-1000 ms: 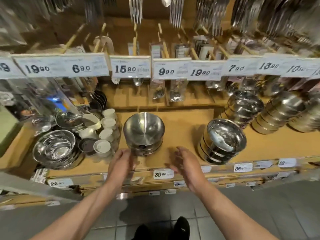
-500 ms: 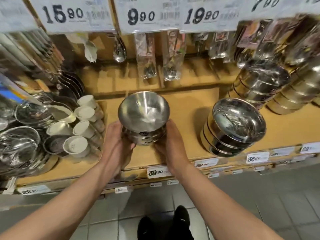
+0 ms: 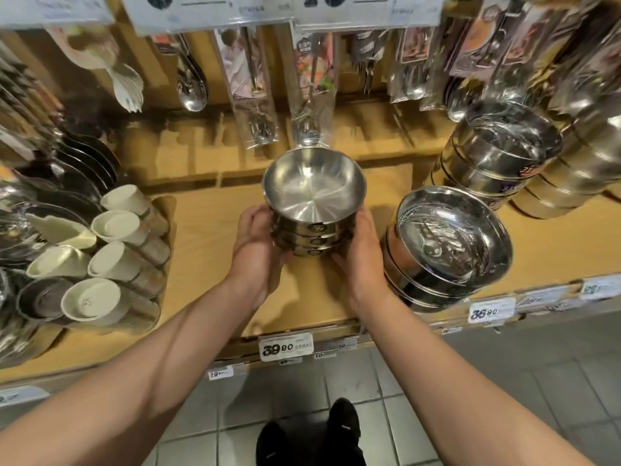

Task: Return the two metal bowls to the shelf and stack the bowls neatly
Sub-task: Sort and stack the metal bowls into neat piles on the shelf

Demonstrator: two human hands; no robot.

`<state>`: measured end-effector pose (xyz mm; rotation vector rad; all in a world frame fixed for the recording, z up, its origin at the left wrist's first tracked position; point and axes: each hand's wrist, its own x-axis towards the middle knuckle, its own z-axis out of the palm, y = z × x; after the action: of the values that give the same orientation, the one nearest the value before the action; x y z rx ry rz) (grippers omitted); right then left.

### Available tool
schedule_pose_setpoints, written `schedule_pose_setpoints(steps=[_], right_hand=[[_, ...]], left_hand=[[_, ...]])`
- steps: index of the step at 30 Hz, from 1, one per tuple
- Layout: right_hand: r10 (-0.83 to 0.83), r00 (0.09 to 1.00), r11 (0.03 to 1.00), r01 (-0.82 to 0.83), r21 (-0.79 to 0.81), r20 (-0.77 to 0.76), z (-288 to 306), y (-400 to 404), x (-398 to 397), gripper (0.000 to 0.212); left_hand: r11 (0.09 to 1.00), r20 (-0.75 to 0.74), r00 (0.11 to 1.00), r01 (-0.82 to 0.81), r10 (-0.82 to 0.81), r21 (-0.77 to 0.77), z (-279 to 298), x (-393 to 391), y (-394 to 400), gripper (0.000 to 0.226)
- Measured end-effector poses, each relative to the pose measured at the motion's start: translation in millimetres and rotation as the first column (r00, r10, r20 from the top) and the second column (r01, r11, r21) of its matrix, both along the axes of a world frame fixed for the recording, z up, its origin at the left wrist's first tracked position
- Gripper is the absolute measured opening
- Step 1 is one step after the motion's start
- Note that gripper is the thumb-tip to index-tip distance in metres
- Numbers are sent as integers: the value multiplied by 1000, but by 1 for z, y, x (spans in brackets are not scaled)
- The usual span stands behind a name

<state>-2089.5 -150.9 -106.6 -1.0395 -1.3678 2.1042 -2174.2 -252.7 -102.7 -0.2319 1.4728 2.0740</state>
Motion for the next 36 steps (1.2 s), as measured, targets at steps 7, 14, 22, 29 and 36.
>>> schedule_pose_setpoints(steps=[7, 14, 22, 29, 36], right_hand=[[32, 999, 999, -33, 27, 35, -3, -36, 58, 36], [30, 967, 999, -40, 34, 253, 4, -16, 183, 32], [-95, 975, 995, 98, -8, 203, 22, 111, 194, 33], [238, 952, 971, -236, -34, 194, 29, 125, 163, 35], [345, 925, 938, -344, -36, 161, 31, 92, 154, 37]], left_hand=[[989, -79, 994, 62, -73, -135, -3, 22, -20, 10], [899, -15, 929, 354, -370, -258, 3, 106, -17, 12], [898, -35, 912, 396, -409, -194, 36, 135, 54, 40], [922, -8, 939, 335, -343, -194, 37, 145, 67, 42], [948, -73, 960, 251, -269, -197, 41, 149, 22, 28]])
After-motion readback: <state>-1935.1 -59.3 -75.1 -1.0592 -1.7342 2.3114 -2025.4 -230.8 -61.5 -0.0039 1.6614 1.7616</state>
